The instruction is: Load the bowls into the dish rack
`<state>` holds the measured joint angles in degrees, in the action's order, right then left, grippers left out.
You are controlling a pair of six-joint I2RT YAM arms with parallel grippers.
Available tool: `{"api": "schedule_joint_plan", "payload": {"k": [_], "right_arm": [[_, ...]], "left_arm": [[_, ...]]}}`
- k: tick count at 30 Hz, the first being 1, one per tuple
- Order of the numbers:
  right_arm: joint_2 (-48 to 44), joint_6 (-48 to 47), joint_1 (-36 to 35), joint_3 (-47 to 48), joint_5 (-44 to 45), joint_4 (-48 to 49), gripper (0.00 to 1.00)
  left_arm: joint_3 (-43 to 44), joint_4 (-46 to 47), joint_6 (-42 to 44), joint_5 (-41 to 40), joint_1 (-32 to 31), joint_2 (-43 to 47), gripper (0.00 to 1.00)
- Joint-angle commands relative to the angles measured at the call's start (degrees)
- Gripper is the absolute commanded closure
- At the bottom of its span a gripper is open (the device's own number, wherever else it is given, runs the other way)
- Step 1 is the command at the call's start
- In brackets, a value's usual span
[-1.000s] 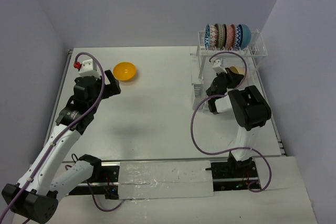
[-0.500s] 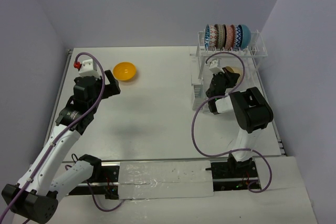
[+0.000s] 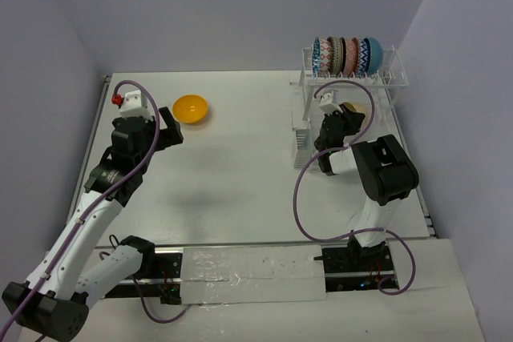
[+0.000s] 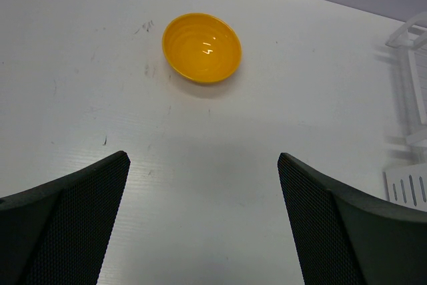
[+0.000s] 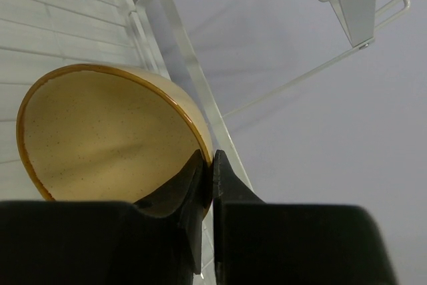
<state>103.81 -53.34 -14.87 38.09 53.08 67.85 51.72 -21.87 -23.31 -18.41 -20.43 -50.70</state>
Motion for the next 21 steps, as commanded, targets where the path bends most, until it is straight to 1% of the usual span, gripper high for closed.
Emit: {"api": "schedule_joint_plan", "payload": {"k": [1,2,3,4,5,7,8,10,11,13,15,16,18,21], "right_arm": [[-0.7,1.6,-1.1,0.1,0.0,-2.9,0.94],[-0.5,1.1,-1.3,0.1,0.5,-2.6,0.99],[-0.5,0.8,-1.4,0.7,1.2,-2.2,1.00],[0.2,0.2,-1.6,0.8,2.0,-1.1,1.00],[0.6,-1.7,-1.5,1.0,3.9,2.7,1.00],[2.3,-4.4,-1.5,1.4,5.5,7.0,1.00],[3.1,-7.7,-1.5,1.6,6.2,11.1,1.00],[5.4,-11.6,-1.5,2.9,7.5,14.6,1.00],[6.0,-15.1,-1.5,3.3,7.6,17.3,1.00],[6.1,-17.9,-1.5,4.3,7.9,19.9,1.00],[4.6,-17.7,-1.5,4.4,7.2,16.6,1.00],[2.8,-15.8,-1.4,4.2,6.1,12.5,1.00],[0.7,-13.9,-1.2,4.0,5.3,8.5,1.00],[0.1,-14.2,-0.9,3.7,5.0,7.0,1.00]], "left_arm": [[-0.7,1.9,0.7,-1.2,0.4,1.6,0.01],[-0.7,1.9,0.7,-1.2,0.4,1.7,0.01],[-0.7,2.0,0.7,-1.2,0.4,1.7,0.01],[-0.7,2.0,0.7,-1.1,0.4,1.8,0.01],[-0.7,2.2,0.7,-1.0,0.4,1.9,0.01],[-0.7,2.2,0.7,-1.0,0.4,2.0,0.01],[-0.7,2.2,0.8,-1.0,0.4,2.2,0.01],[-0.8,2.5,0.8,-1.1,0.4,2.5,0.01],[-0.8,2.5,0.9,-1.4,0.4,2.8,0.01],[-0.9,2.6,1.0,-1.4,0.4,3.1,0.01],[-1.0,2.8,1.1,-1.5,0.4,3.5,0.01],[-1.0,2.6,1.1,-1.5,0.4,3.8,0.01],[-1.0,2.6,1.2,-2.0,0.0,3.9,0.01],[-1.2,2.7,1.4,-2.7,-0.7,4.4,0.01]]}}
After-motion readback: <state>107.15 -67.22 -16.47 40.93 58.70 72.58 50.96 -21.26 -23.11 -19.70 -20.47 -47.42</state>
